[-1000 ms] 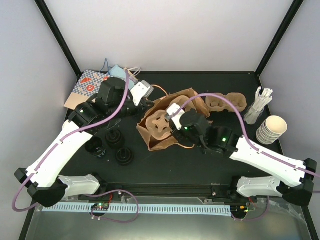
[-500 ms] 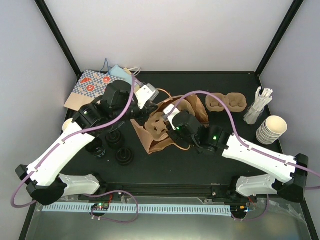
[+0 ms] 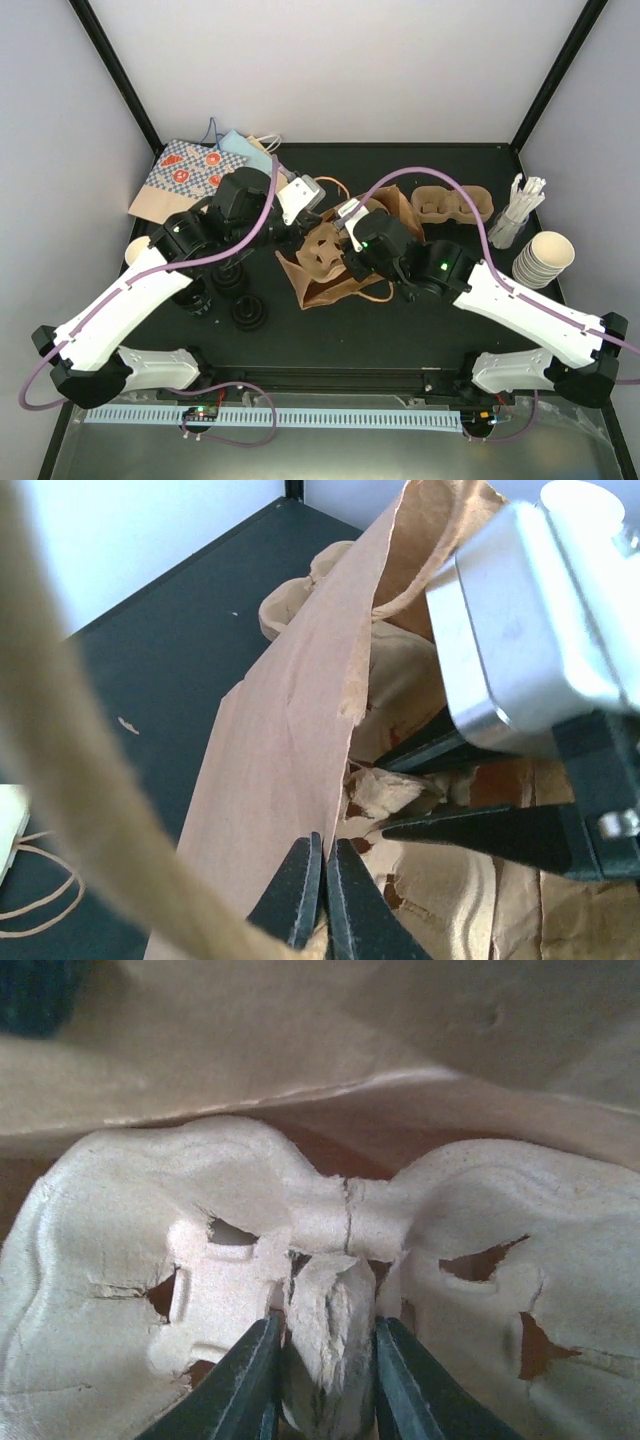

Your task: Pack the takeout coffee

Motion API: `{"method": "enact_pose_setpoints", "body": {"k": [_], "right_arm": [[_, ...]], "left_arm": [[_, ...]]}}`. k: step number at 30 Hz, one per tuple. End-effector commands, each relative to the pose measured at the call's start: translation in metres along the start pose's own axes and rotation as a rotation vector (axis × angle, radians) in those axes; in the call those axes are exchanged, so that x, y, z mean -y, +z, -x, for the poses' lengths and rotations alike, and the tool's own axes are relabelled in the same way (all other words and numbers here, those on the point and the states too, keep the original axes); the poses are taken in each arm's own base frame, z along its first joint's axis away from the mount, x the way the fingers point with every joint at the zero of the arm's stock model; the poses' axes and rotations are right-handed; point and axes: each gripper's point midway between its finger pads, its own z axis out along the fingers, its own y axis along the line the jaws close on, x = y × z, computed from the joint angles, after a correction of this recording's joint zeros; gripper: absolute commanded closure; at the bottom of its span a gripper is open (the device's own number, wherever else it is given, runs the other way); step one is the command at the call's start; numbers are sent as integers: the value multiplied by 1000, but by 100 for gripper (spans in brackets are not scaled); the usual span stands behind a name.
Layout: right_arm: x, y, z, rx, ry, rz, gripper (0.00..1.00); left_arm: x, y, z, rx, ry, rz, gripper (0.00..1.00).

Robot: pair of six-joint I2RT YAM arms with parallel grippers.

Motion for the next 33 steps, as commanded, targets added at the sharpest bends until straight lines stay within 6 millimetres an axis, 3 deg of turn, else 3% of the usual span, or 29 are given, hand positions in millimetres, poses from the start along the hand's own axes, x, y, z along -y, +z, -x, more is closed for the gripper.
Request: {"method": "enact_pose_setpoints", "body": {"k": [1,11,15,21,27,30,33], "right_arm": [[5,-13,9,-6,46,29,72],[2,17,-5,-58,71,0,75],[-6,25,-11,12,77,41,74],[-4,29,-22,95,68,38,75],[-3,35,-38,71,49,18,75],[-7,30,-37,87,30,-2,75],[-10,20,-31,132,-17,-47,75]], "left_arm": [[5,-6,11,42,39,8,98],[14,-10,27,80,30,1,98],[13,-10,30,85,-10,5,98],[11,-3,32,70,-32,13,99],[12,-3,37,75,-34,12,99],[7,-1,33,60,-41,39,99],[5,15,24,6,-39,50,98]]}}
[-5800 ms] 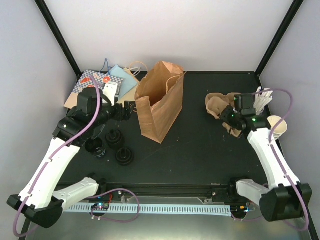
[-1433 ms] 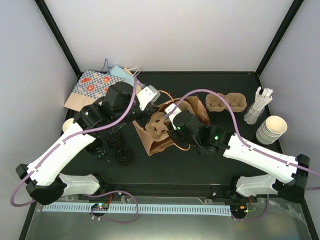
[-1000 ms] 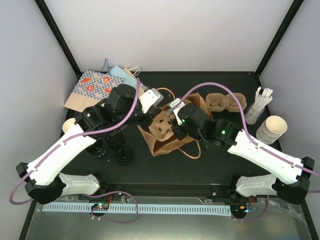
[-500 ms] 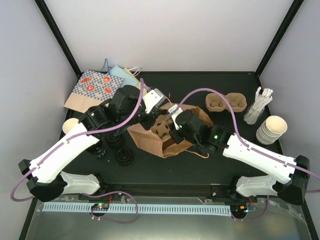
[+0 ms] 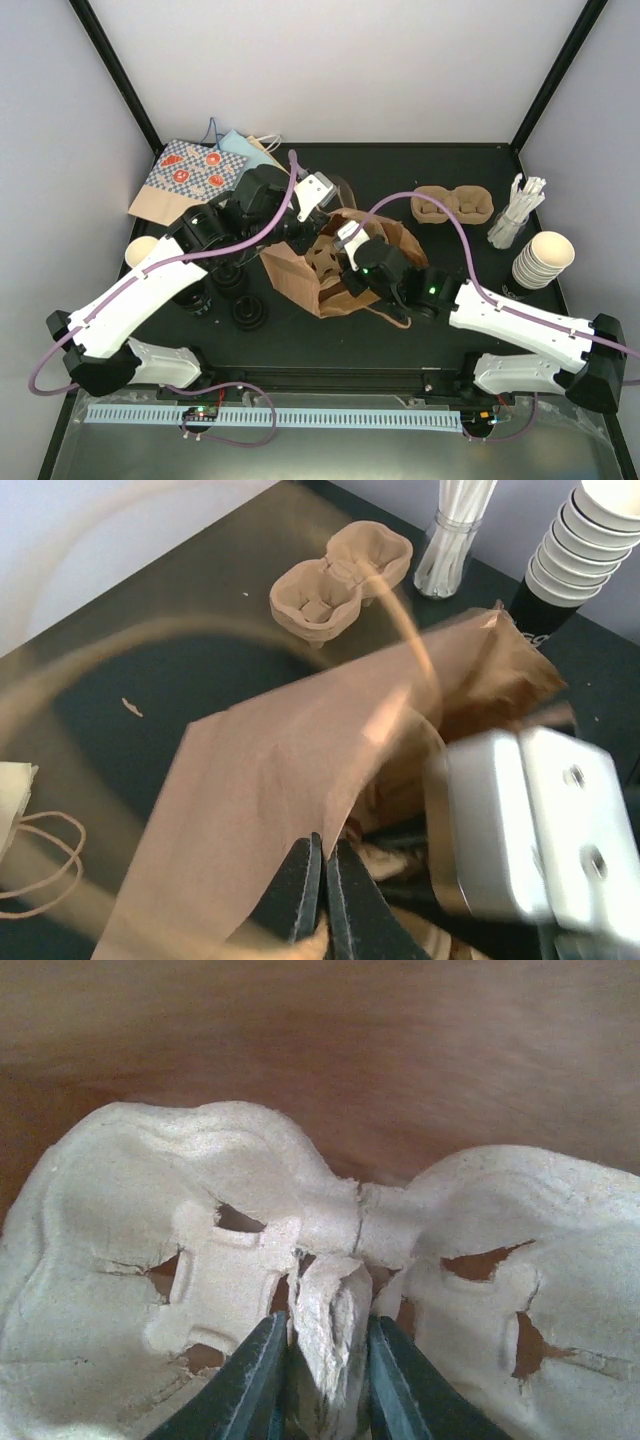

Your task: Pack the takeout coffee

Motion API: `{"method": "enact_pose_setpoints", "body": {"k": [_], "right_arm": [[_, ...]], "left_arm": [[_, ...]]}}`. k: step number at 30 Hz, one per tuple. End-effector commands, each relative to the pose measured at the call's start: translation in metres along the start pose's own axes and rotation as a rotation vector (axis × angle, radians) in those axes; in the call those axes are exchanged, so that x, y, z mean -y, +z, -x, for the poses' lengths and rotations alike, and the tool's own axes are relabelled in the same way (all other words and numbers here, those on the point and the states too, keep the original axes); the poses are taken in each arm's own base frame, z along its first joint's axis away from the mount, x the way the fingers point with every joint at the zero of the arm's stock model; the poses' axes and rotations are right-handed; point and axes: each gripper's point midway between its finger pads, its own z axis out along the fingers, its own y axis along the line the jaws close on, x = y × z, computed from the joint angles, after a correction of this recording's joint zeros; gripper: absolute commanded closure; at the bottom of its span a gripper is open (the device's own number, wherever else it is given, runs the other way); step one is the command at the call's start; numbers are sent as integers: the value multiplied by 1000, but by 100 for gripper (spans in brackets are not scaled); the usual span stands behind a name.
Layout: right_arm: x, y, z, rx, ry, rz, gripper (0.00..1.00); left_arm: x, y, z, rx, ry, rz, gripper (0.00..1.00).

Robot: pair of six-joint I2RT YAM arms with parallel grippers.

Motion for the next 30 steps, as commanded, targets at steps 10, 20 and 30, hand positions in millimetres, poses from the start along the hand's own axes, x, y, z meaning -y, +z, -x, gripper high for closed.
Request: {"method": "enact_pose_setpoints", "body": {"k": [10,20,30], "right_arm": [[-1,-10,0,25,-74,-88,74],[-11,5,-24,-48,9,-56,74],[-8,21,-43,-54,35,-99,74]], "left_arm": [[18,-10,29,98,70,-29,98],[26,-14,25,115,100,-35,98],[32,-19,22,122,114,-48,98]]}}
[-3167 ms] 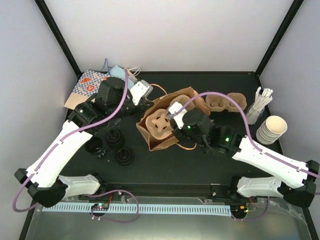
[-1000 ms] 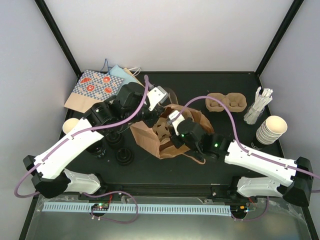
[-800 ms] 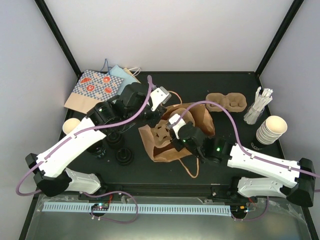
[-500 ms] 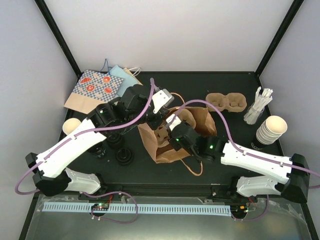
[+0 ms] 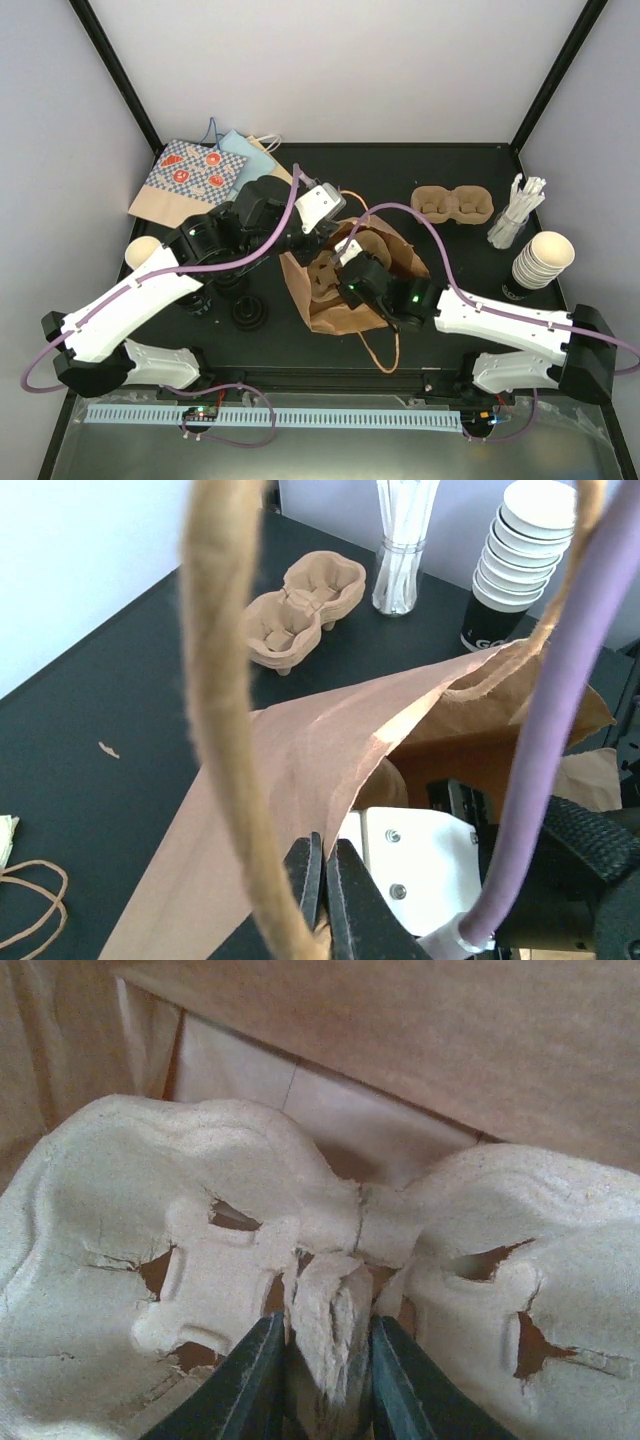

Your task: Pack the takeout coffee

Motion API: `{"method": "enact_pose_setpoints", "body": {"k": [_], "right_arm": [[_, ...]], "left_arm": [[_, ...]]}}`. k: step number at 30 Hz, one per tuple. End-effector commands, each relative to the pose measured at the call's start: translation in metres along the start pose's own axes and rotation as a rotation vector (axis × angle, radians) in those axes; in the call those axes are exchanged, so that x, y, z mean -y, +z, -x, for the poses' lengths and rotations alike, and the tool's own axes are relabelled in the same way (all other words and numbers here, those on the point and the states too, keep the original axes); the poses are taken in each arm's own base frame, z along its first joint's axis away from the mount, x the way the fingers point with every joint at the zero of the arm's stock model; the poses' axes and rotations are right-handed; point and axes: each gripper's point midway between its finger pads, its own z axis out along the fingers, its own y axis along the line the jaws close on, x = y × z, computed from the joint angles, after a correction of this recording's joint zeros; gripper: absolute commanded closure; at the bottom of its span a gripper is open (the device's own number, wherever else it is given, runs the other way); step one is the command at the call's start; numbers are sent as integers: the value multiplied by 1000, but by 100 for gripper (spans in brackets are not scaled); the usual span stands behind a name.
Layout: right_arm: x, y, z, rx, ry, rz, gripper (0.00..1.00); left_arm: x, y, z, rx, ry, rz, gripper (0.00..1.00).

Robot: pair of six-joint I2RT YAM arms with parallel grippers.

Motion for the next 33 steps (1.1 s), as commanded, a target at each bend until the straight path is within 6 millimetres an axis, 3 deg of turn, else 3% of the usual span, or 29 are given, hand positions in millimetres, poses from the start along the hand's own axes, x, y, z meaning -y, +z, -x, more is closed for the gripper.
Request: {"method": "enact_pose_setpoints", "body": {"k": [1,9,18,33], "right_arm": [[1,6,5,53,47,-25,74],[-4,19,11,64,67,-37,74],[-5,19,18,110,143,15,74],[-18,48,-23,33,183,43,75]], "left_arm": [[3,-10,14,64,23,3,99],[22,-7,2,28,53,-73,98],[37,-13,-3,65,32,-146,98],[47,-19,-1,125,-20,-213,98]]}}
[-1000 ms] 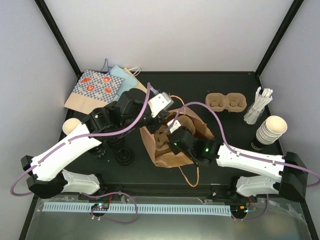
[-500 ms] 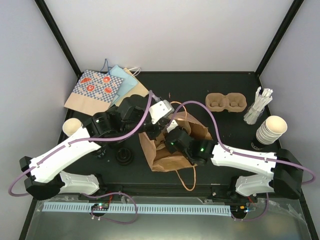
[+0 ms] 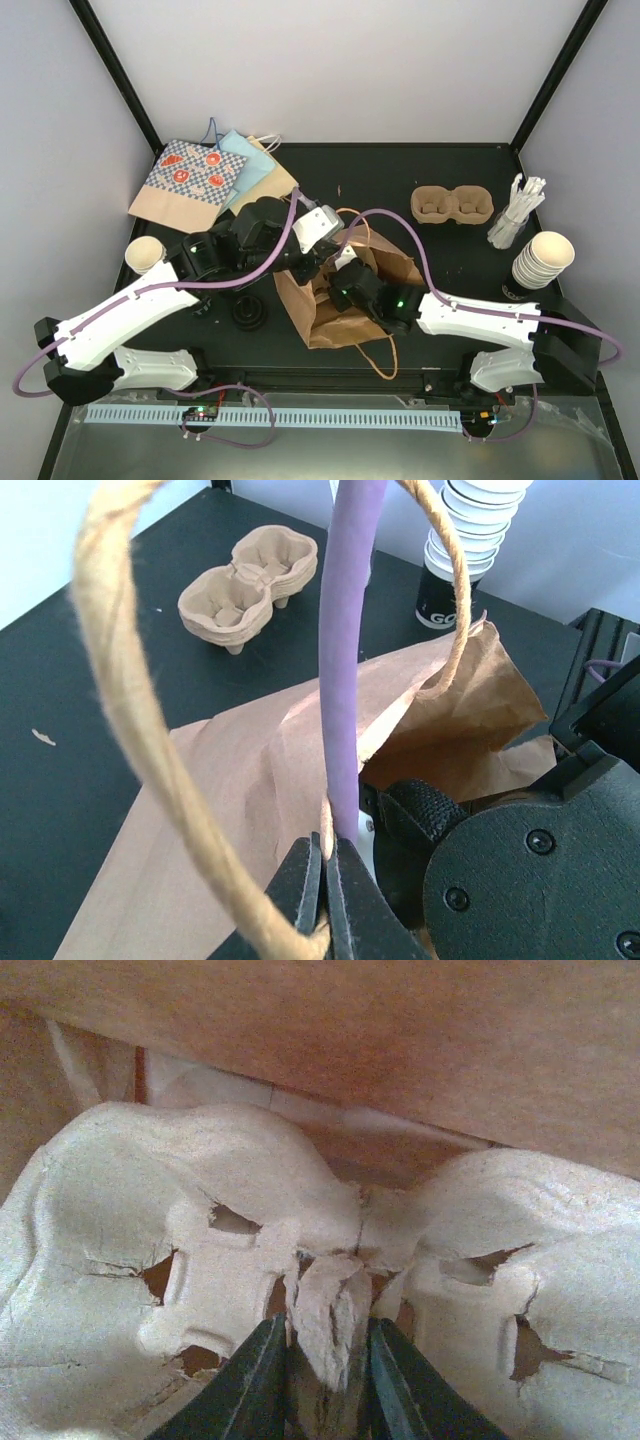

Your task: Pack the takeout coffee

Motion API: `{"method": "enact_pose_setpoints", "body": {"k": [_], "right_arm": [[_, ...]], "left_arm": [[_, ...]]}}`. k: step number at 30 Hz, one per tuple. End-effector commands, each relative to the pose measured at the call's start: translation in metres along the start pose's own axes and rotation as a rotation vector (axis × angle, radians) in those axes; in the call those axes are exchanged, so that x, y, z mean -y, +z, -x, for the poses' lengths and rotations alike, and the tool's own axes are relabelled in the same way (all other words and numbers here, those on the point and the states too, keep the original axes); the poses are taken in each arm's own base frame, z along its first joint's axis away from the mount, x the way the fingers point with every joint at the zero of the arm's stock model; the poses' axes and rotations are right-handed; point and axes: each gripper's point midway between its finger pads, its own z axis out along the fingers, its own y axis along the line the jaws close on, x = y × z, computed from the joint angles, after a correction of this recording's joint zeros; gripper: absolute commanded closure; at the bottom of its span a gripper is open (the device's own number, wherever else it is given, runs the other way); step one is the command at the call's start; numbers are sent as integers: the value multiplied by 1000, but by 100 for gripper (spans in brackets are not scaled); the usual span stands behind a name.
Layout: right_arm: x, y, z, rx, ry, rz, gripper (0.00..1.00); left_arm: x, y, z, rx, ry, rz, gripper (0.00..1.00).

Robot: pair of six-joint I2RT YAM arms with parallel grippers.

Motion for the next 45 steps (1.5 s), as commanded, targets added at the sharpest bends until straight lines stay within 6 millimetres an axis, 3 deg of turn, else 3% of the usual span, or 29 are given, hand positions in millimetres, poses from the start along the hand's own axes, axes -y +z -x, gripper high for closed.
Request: {"method": "enact_pose_setpoints", "body": {"k": [1,8,13,20,25,29,32,41,45], "right_arm": [[3,9,-7,-3,31,-11,75],[15,5,-15,-72,-40,-41,74],[28,-12,-27,-192,-121,-69,74],[37,-35,-53,-286,-48,-56,74],[23,-34,-73,-289,-4,10,76],[20,-35,-83,-297,-35,-61,76],[21,-37,-77,-259,-32,-83,76],[26,-42,-20,42,-4,-95,73],[22,-35,-10,102,-16,-99,73]], "left_arm": [[25,-20,30,134,-8,-117,98],[22,-28,43,196,-85,-116,99],[10,-36,50,221,-170,-98,98],[-14,-31,36,204,-287,-70,98],[-35,-23,24,178,-323,13,98],[-32,-22,24,172,-271,-3,98],[-21,-23,23,168,-225,-62,98],[15,-16,1,75,-109,-208,99],[32,-20,-1,77,-74,-268,99]]}}
